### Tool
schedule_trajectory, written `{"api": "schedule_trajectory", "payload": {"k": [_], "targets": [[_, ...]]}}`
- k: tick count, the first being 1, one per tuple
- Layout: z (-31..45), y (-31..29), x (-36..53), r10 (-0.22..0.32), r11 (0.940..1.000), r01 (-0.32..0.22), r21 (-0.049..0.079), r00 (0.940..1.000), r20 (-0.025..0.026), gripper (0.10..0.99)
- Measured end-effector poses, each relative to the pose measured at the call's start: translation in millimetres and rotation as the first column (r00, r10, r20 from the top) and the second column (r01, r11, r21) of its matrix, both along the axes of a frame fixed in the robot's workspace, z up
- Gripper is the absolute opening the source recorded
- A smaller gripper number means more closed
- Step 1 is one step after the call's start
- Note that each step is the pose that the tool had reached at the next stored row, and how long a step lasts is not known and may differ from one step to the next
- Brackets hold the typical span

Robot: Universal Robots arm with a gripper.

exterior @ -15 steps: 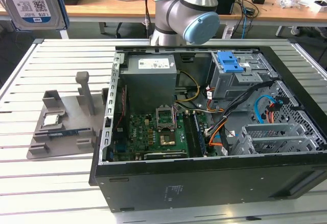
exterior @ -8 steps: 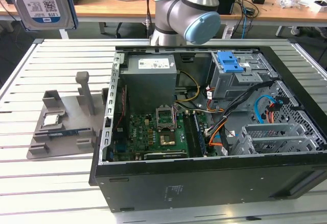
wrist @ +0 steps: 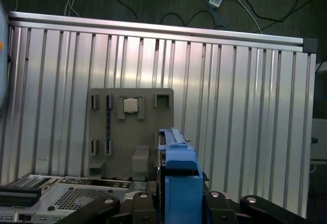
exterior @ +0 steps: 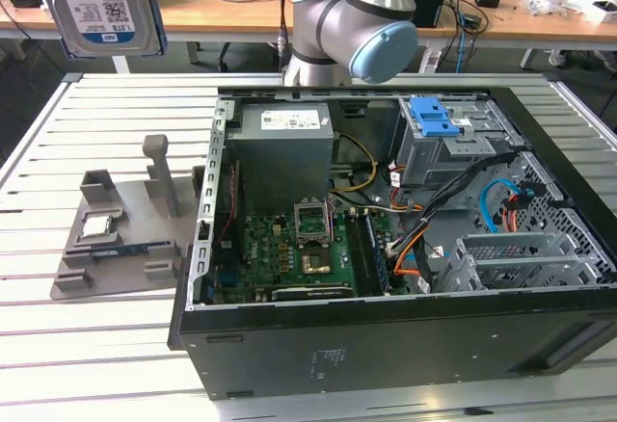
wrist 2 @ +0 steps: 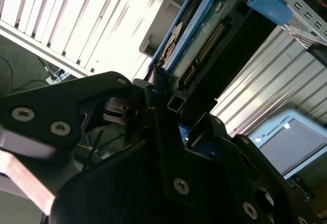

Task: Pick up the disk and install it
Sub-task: 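Pick up the disk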

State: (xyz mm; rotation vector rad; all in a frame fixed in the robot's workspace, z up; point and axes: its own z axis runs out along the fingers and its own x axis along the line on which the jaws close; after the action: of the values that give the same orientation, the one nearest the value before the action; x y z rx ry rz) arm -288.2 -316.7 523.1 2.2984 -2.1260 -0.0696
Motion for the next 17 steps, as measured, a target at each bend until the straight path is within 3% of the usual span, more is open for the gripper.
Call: {"api": "schedule_trajectory", "payload": {"k": [11, 17], "targets": [[0.0, 0.9, 46.1, 0.000, 1.0000, 0.000, 0.000, 1.0000, -0.0008, 0.365], [0.0, 1.3, 77.6, 0.000, 1.0000, 0.000, 0.000, 1.0000, -0.0019, 0.365]]}}
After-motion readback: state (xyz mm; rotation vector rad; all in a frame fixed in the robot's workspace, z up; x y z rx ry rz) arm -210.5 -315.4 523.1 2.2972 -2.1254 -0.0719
